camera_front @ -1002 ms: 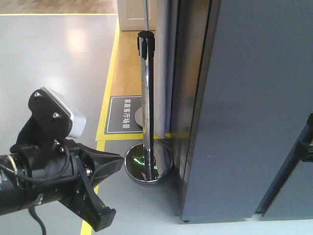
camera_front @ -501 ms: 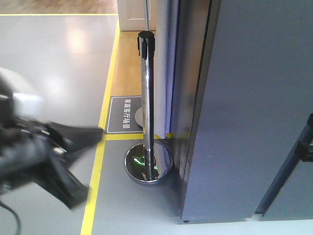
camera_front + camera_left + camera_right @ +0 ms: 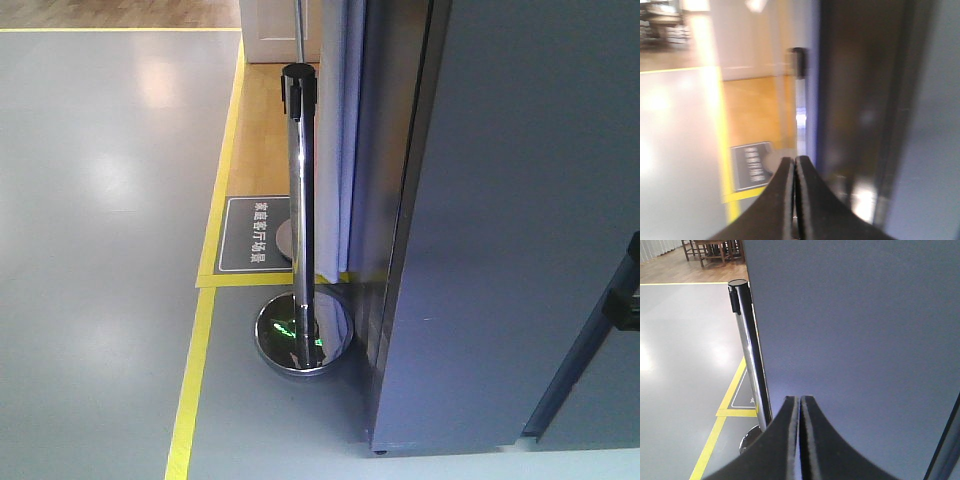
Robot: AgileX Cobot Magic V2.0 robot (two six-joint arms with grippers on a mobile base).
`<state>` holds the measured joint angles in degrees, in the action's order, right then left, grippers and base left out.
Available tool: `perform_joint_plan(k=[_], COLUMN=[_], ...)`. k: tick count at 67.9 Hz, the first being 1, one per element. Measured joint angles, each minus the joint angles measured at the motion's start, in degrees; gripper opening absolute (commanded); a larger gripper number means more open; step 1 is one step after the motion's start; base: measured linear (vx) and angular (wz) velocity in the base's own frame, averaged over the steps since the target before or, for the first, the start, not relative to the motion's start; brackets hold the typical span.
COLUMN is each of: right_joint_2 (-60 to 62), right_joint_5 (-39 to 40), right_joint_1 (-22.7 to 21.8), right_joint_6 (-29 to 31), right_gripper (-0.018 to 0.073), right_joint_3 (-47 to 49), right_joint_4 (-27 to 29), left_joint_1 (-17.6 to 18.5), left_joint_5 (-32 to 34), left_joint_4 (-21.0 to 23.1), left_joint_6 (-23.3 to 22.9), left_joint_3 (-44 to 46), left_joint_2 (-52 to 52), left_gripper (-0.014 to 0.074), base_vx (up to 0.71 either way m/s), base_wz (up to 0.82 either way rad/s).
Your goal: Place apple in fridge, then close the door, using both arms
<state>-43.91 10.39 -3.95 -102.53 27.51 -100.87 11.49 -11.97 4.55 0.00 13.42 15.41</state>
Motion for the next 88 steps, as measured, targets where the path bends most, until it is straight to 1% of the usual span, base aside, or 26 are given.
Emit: perform_joint_plan(k=[10, 18, 24, 33, 37, 42, 54, 59, 68, 74, 88], right_joint_2=[0.00, 0.00, 0.00, 0.00, 0.00, 0.00, 0.00, 0.00, 0.00, 0.00, 0.00], right_joint_5=[0.00, 0.00, 0.00, 0.00, 0.00, 0.00, 0.00, 0.00, 0.00, 0.00, 0.00], right_joint_1=[0.00, 0.00, 0.00, 0.00, 0.00, 0.00, 0.00, 0.00, 0.00, 0.00, 0.00], right_joint_6=[0.00, 0.00, 0.00, 0.00, 0.00, 0.00, 0.00, 0.00, 0.00, 0.00, 0.00], right_gripper=[-0.0002, -0.0002, -0.0002, -0.0002, -0.0002, -0.0002, -0.0002, -0.0002, -0.0002, -0.0002, -0.0002], right_joint_3=[0.00, 0.00, 0.00, 0.00, 0.00, 0.00, 0.00, 0.00, 0.00, 0.00, 0.00], right_joint_4=[0.00, 0.00, 0.00, 0.00, 0.00, 0.00, 0.00, 0.00, 0.00, 0.00, 0.00], left_joint_1=[-6.33, -8.93, -9.19, -9.19, -9.19, -9.19, -9.19, -9.19, -9.92, -10.74, -11.39], left_joint_5=[0.33, 2.48, 4.97, 6.80, 7.17, 7.38, 7.50, 7.50, 7.50, 7.50, 7.50], left_joint_4=[-0.33, -0.40, -0.98, -5.82, -7.83, -8.67, -8.99, -8.78, -5.91, -3.96, -3.51], left_joint_6=[0.00, -0.36, -2.24, -8.01, -9.45, -10.23, -10.35, -9.32, -6.06, -4.72, -4.31], left_joint_3=[-7.89, -12.83, -14.75, -14.81, -14.81, -14.81, -14.81, -14.81, -14.81, -14.81, -14.81], left_joint_2=[-10.42, -15.35, -15.94, -16.06, -16.06, -16.06, -16.06, -16.06, -16.06, -16.06, -16.06], left_gripper=[-0.0006, -0.0006, -0.0006, -0.0006, -0.0006, -0.0006, -0.0006, -0.0006, -0.0006, -0.0006, -0.0006], base_vx=[0.00, 0.00, 0.00, 0.00, 0.00, 0.00, 0.00, 0.00, 0.00, 0.00, 0.00], base_wz=[0.00, 0.00, 0.00, 0.00, 0.00, 0.00, 0.00, 0.00, 0.00, 0.00, 0.00])
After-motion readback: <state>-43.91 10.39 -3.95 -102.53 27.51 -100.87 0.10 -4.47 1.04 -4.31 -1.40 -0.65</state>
